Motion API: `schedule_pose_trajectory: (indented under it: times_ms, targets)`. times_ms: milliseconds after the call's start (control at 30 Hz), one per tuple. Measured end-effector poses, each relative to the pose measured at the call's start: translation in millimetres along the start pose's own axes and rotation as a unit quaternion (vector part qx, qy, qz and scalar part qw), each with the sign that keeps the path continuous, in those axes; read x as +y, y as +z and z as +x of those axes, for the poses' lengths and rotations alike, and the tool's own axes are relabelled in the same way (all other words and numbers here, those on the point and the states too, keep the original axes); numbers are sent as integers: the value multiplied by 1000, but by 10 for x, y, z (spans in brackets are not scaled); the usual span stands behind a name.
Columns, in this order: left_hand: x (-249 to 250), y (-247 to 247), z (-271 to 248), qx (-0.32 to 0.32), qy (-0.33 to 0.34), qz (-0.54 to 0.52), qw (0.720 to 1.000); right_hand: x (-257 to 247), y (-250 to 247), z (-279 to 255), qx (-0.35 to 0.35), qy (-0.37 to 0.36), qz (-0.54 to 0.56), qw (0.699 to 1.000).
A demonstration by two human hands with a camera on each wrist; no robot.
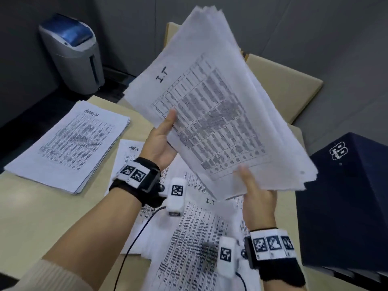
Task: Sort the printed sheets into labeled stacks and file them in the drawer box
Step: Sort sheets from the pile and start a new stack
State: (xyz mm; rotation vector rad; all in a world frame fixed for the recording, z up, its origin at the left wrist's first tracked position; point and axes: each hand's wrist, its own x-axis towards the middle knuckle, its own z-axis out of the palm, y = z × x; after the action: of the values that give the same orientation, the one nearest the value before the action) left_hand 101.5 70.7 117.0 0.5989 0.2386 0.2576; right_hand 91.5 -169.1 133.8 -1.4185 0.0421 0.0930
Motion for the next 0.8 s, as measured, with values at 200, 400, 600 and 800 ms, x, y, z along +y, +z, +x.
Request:
schedule_pose_trajectory:
  times_ms: [200,400,600,800]
  targets:
    - [515,-143,43,57,54,230,970,-283,-323,156,36,-104,-30,993]
    - [250,-551,-38,26,-16,474,880,343,-786,151,-36,-16,-163,986]
    - [-565,-720,-204,118,0,526,842,979,-926,338,-78,53,-339,936]
    - [-641,-586,-226,184,51,461,867,686,-792,444,-103,-20,-375,921]
